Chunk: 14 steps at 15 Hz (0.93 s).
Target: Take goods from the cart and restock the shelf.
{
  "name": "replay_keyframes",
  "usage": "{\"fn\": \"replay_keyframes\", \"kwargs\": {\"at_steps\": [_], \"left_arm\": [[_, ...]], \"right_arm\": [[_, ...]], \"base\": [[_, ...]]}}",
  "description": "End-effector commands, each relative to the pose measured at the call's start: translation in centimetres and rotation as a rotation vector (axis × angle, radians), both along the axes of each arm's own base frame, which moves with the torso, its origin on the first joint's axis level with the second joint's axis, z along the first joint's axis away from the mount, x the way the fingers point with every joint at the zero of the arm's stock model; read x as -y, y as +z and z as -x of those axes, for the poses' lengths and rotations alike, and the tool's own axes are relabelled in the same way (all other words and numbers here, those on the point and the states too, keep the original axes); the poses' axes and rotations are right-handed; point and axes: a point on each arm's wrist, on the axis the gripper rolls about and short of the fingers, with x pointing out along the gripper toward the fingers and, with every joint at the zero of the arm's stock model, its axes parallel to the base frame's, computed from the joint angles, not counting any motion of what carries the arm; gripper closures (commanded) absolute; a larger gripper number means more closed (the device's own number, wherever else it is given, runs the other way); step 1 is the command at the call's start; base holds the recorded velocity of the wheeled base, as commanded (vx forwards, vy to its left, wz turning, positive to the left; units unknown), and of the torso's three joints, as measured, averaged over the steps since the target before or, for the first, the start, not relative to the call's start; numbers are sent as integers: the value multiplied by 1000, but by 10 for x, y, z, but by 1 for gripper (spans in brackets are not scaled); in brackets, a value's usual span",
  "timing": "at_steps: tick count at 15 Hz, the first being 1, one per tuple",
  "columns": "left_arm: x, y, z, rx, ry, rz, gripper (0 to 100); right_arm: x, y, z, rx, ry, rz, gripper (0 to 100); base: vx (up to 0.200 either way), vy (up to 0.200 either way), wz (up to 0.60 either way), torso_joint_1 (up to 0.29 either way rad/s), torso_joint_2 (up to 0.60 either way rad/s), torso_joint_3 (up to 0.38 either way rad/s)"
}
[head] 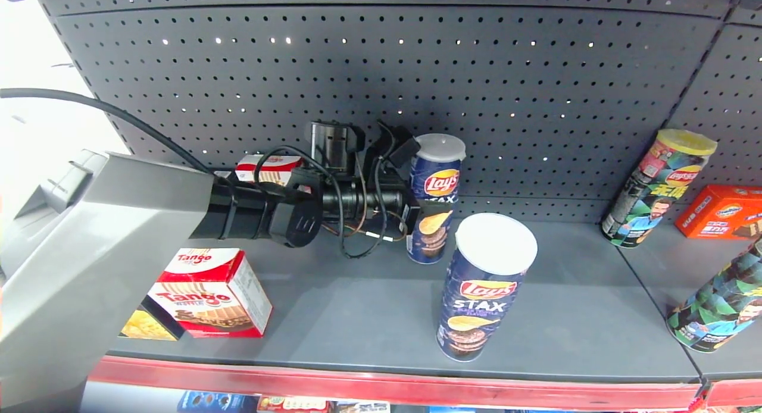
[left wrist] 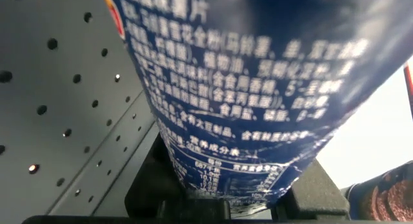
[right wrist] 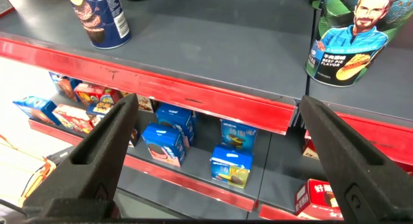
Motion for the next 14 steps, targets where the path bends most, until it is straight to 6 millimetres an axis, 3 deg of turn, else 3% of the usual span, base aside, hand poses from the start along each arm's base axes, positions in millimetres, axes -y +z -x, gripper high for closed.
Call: {"fn": "replay_keyframes", "kwargs": {"at_steps": [1, 2, 3, 9, 14], "left_arm": [[0, -2, 2, -7, -1, -5, 100], [0, -3, 2, -7, 3, -8, 100], [2, -5, 4, -11, 3, -14, 0], [-12, 6, 20, 12, 14, 2, 0], [-34, 40, 46, 46, 43, 17, 0]], "right_arm": [[0, 0, 0, -1, -1, 1, 0], [0, 0, 0, -1, 0, 1, 0], [0, 0, 0, -1, 0, 1, 0], [0, 0, 0, -1, 0, 1, 0], [0, 0, 0, -1, 0, 1, 0]], "base": [[0, 0, 0, 0, 0, 0], [0, 0, 0, 0, 0, 0], [0, 0, 0, 0, 0, 0], [0, 0, 0, 0, 0, 0], [0, 0, 0, 0, 0, 0]]}}
